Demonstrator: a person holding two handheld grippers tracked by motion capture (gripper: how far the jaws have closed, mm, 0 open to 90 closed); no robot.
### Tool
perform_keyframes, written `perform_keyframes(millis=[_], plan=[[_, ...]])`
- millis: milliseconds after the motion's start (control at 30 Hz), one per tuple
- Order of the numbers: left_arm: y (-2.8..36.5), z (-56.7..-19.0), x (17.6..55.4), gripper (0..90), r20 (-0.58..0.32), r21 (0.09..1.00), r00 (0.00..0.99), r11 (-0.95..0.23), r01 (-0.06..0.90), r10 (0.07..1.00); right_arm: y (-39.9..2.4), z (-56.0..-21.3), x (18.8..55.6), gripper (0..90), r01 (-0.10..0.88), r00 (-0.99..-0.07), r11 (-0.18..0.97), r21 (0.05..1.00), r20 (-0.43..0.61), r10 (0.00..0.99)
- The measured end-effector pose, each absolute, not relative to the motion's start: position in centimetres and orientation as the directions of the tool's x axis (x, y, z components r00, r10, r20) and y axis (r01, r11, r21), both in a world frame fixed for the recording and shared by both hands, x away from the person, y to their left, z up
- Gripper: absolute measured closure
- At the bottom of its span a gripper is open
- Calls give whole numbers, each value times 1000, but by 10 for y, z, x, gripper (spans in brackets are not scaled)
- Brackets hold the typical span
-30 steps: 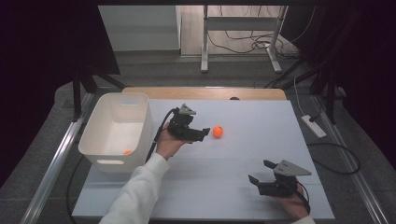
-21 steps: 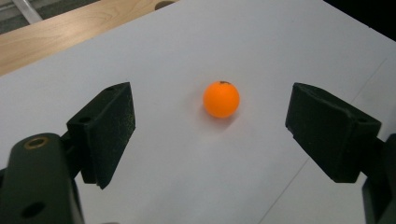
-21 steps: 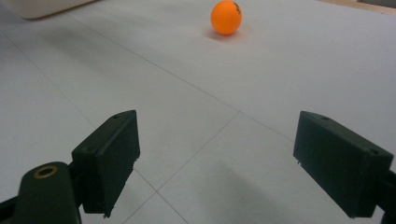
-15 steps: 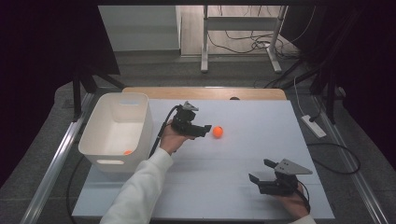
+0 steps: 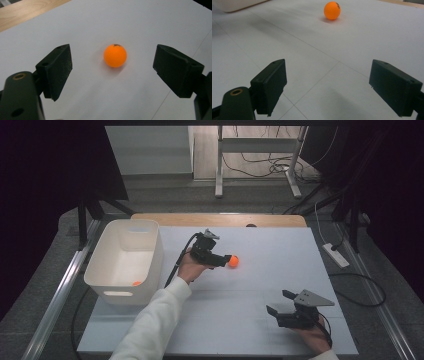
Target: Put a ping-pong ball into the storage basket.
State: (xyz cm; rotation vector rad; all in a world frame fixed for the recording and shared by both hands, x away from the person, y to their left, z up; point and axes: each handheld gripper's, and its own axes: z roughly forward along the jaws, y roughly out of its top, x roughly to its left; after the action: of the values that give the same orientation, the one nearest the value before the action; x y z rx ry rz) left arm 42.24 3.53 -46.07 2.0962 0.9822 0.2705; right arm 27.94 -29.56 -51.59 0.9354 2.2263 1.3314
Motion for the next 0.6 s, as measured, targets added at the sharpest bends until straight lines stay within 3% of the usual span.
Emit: perform_keyframes(millis=[600], plan=[[9,-482,440,167,-105,694,674,-432,576,731,-297,-515,279,143,344,-703,323,882,14,711]])
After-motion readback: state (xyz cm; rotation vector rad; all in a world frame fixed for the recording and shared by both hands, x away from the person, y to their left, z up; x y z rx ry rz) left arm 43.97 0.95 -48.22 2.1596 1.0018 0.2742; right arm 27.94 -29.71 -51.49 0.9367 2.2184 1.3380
